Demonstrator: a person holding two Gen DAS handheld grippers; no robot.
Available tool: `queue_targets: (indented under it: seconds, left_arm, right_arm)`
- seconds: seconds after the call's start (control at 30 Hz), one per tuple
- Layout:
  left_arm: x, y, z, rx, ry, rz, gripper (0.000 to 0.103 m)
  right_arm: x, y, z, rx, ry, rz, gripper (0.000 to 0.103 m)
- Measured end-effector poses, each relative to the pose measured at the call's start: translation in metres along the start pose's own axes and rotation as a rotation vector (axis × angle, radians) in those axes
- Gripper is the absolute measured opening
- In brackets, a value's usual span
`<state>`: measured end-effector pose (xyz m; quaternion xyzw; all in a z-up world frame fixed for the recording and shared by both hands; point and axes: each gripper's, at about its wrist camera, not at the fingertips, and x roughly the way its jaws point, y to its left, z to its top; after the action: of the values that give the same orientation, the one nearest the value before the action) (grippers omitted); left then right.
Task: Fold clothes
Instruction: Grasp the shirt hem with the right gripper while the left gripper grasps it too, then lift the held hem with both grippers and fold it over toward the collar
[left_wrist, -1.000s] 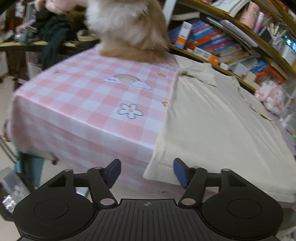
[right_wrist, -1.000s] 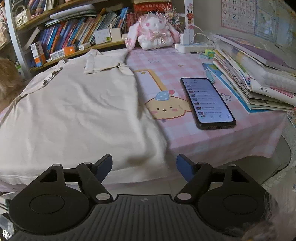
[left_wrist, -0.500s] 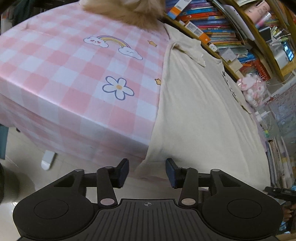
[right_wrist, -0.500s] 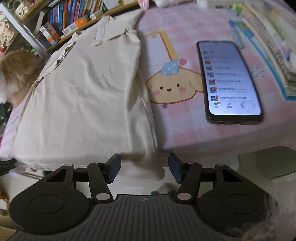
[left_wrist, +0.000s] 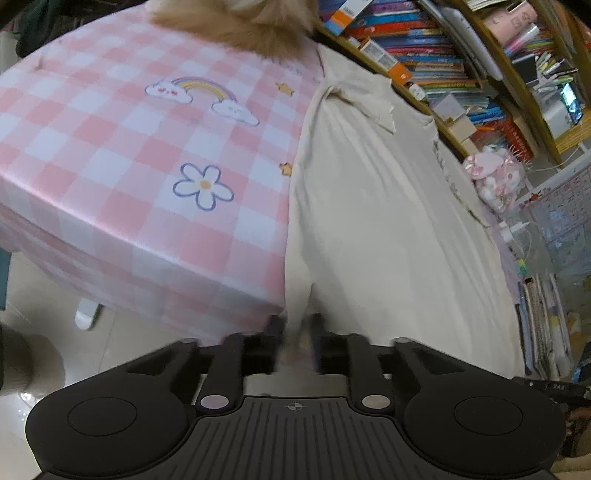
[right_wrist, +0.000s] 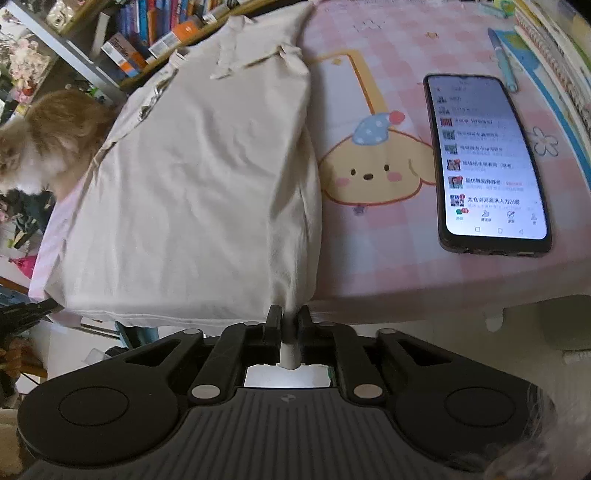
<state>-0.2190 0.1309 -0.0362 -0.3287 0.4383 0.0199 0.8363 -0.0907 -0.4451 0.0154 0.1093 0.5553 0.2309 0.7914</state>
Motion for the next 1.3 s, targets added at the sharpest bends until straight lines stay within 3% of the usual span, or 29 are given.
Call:
queue_targets:
  seconds: [0.07, 0.2, 0.23, 0.27, 0.3, 0.43, 0.83, 1.3]
  left_arm:
    - [0.003, 0.003, 0.000, -0.017, 0.001, -0.004, 0.034]
    - [0.003, 0.008, -0.005, -0.061, -0.013, -0.035, 0.032]
    - [0.003, 0.009, -0.006, -0.073, -0.018, -0.042, 0.023]
    - [0.003, 0.009, -0.008, -0.076, -0.018, -0.038, 0.002]
    - [0.004, 0.007, -0.009, -0.077, -0.015, -0.029, 0.003]
    - [0.000, 0.003, -0.014, -0.074, -0.025, 0.007, 0.002]
    - [-0.035, 0.013, -0.040, -0.051, -0.033, -0.052, 0.003]
    - [-0.037, 0.055, -0.123, -0.170, 0.143, -0.046, 0.003]
  right_arm:
    - [0.003, 0.000, 0.000, 0.010, 0.001, 0.007, 0.028]
    - [0.010, -0.001, 0.000, 0.024, 0.003, 0.023, 0.028]
    - [0.012, -0.001, 0.000, 0.026, 0.005, 0.029, 0.025]
    - [0.012, -0.002, 0.000, 0.029, 0.004, 0.036, 0.016]
    - [0.012, -0.004, -0.001, 0.033, 0.003, 0.043, 0.011]
    - [0.005, -0.008, -0.005, 0.050, -0.015, 0.061, 0.007]
    - [-0.023, -0.007, -0.046, 0.100, -0.060, 0.038, 0.006]
    - [-0.042, -0.022, -0.138, 0.239, 0.037, -0.035, 0.006]
